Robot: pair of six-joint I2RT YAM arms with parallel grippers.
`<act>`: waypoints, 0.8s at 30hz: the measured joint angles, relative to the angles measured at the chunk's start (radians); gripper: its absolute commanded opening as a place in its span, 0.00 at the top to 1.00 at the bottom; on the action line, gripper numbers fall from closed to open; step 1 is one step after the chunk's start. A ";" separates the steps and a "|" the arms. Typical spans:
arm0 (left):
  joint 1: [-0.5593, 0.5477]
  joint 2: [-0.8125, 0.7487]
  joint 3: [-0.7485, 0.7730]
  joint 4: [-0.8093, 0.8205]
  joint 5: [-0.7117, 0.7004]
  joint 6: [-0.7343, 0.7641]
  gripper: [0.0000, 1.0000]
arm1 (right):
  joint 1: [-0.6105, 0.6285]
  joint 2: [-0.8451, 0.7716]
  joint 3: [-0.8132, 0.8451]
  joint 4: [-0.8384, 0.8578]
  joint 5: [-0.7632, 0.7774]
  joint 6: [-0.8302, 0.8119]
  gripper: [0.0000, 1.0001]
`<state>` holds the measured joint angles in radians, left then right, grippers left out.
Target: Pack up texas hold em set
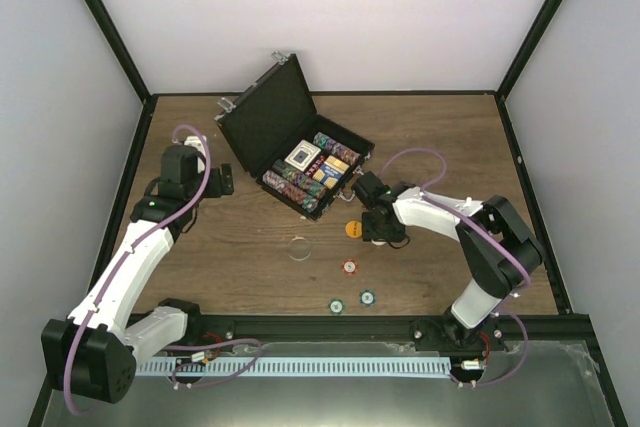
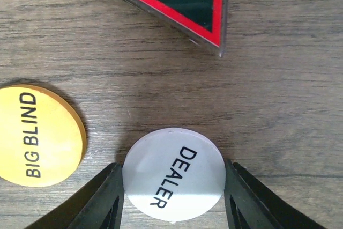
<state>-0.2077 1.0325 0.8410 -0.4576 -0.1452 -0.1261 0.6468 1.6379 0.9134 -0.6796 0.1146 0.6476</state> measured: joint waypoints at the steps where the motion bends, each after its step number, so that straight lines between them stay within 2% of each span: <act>1: 0.000 0.000 0.000 0.000 0.000 0.000 0.00 | 0.000 -0.001 0.002 -0.006 0.000 0.000 0.54; 5: 0.000 0.000 0.000 0.000 0.000 0.000 0.00 | 0.000 -0.003 0.041 -0.038 0.003 -0.006 0.54; 13: 0.000 0.001 0.000 0.000 0.001 0.000 0.00 | 0.000 0.013 0.239 -0.046 0.018 -0.054 0.55; 24: 0.000 0.001 0.000 0.000 0.016 0.000 0.00 | 0.000 0.289 0.583 -0.018 0.035 -0.148 0.55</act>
<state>-0.2077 1.0332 0.8410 -0.4576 -0.1295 -0.1261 0.6468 1.9266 1.4967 -0.6975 0.1497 0.4995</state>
